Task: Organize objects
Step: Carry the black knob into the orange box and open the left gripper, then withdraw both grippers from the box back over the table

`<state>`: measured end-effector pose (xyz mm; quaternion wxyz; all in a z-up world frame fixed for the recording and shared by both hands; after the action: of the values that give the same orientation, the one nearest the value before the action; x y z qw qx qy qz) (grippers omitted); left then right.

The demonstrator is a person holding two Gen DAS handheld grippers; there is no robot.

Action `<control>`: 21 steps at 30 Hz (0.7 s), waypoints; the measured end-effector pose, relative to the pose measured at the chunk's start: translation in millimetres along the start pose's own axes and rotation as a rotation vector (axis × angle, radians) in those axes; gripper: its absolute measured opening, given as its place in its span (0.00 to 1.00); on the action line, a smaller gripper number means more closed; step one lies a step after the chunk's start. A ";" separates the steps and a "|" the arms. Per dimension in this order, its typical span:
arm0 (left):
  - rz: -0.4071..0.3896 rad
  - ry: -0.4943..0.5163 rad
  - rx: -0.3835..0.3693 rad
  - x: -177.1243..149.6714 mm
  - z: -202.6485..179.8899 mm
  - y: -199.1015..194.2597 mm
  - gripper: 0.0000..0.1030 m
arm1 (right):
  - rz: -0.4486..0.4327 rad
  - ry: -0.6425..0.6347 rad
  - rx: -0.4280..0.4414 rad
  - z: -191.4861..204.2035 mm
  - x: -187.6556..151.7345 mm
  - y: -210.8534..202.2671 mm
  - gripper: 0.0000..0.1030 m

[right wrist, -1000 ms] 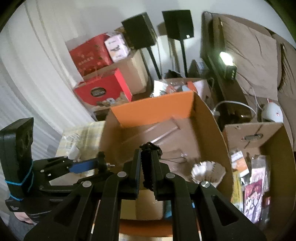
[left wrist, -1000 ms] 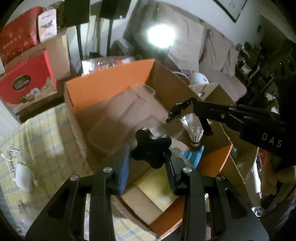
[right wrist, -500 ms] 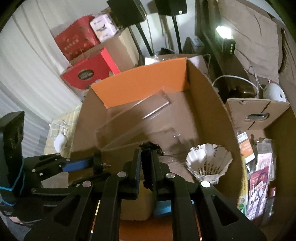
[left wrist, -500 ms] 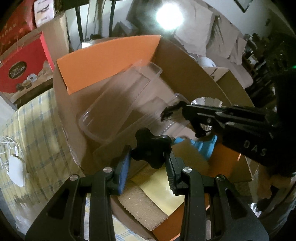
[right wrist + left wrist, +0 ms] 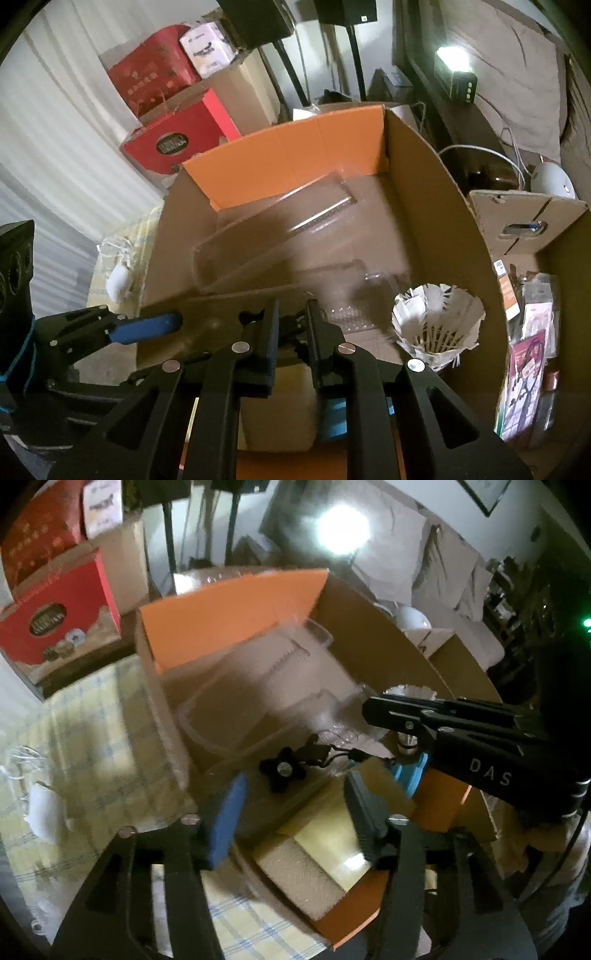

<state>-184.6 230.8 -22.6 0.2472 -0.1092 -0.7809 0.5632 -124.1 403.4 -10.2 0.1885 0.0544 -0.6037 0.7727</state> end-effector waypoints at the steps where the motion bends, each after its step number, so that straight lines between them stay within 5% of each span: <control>1: -0.016 -0.001 0.016 -1.4 1.0 -5.1 0.59 | -0.008 -0.005 -0.003 2.3 -0.3 -3.5 0.16; 10: -0.120 -0.038 0.113 -14.8 16.1 -42.5 0.77 | -0.091 -0.046 -0.060 23.2 -4.7 -29.9 0.28; 15: -0.144 -0.067 0.138 -24.8 27.3 -54.2 0.90 | -0.120 -0.071 -0.073 36.8 -10.1 -36.5 0.44; 18: -0.151 -0.088 0.154 -30.1 35.0 -59.4 0.92 | -0.118 -0.096 -0.095 47.0 -11.7 -35.6 0.60; 21: -0.159 -0.110 0.163 -34.9 43.8 -66.3 0.92 | -0.122 -0.104 -0.091 53.1 -13.4 -36.4 0.65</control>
<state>-169.9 156.3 19.5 0.2560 0.0049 -0.7511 0.6085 -106.4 357.0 32.9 0.2057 0.1226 -0.6428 0.7276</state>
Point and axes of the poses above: each gripper's, at about its wrist camera, not at the fingertips, and y roughly the way its jaws point, z to its left, x to its top, the point moved 1 cm from there along y, roughly the way its jaws point, and after that the axes turned 10 degrees about z, right-handed, at the moved point
